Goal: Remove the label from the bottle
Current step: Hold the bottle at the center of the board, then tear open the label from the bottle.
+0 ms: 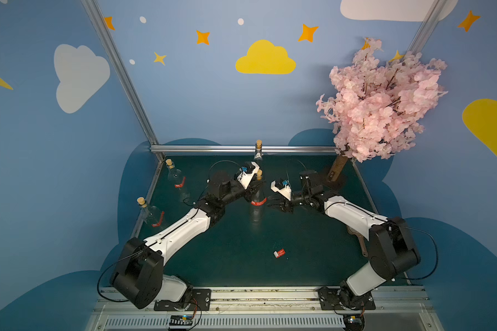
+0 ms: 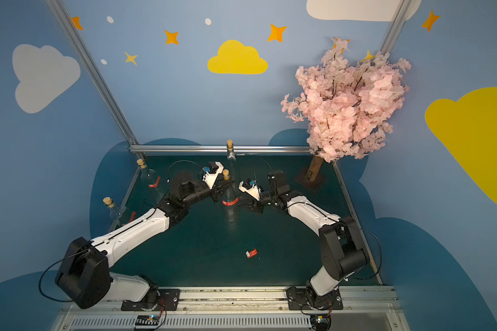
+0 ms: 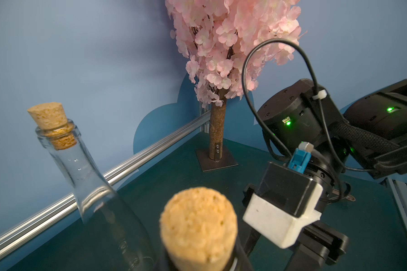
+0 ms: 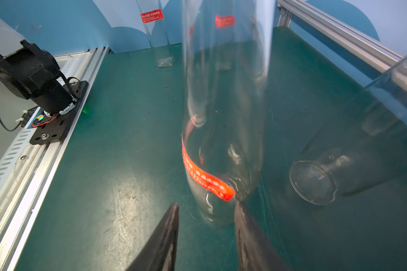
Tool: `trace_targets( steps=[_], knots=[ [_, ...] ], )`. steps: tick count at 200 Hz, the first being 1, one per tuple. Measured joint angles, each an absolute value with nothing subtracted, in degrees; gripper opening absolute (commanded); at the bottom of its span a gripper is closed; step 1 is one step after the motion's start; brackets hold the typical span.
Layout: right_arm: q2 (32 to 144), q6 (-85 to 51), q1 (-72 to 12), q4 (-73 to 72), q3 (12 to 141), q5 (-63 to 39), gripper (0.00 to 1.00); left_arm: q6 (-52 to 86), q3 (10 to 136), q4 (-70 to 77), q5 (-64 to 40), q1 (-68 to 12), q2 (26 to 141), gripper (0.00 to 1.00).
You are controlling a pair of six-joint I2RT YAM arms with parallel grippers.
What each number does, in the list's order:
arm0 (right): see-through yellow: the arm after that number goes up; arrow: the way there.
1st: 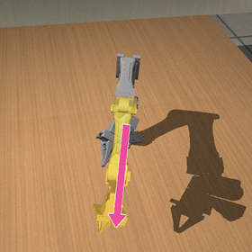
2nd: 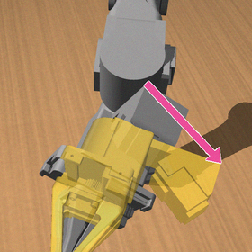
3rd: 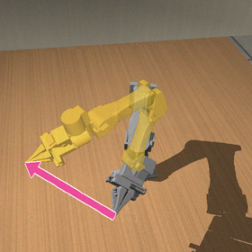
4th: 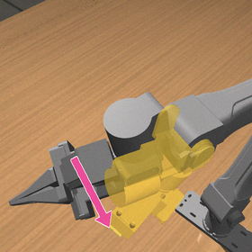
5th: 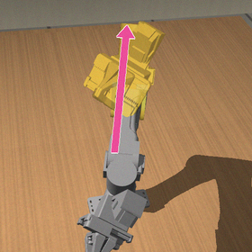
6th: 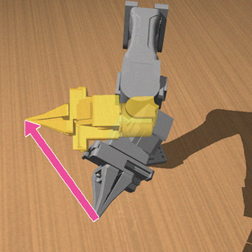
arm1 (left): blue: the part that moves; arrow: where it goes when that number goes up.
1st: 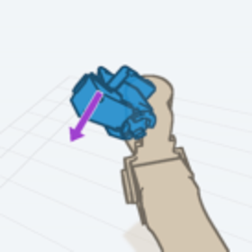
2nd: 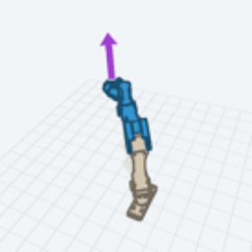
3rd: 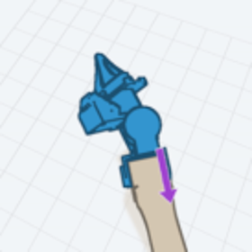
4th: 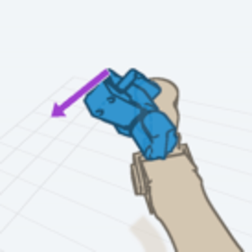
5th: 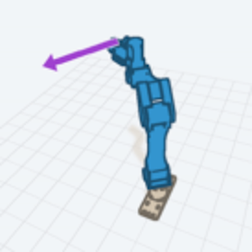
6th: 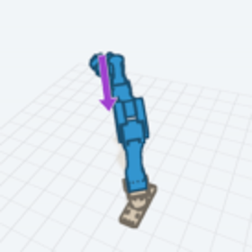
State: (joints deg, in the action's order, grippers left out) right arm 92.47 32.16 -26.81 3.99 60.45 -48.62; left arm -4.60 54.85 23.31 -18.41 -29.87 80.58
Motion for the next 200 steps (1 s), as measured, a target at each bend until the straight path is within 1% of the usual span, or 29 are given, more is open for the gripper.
trace_targets(
  steps=[128,165,200],
  knots=[
    [95.0,31.9,-26.8,2.5,63.0,-51.5,0.39,-4.3,54.8,23.4,-18.8,-29.5,80.6,0.25],
    [95.5,32.0,-26.9,2.3,63.1,-52.0,0.3,-4.2,54.8,23.4,-19.1,-29.3,80.6,0.25],
    [95.7,32.0,-26.9,2.3,63.1,-52.5,0.24,-4.1,54.8,23.4,-19.1,-29.2,80.6,0.25]
  ],
)
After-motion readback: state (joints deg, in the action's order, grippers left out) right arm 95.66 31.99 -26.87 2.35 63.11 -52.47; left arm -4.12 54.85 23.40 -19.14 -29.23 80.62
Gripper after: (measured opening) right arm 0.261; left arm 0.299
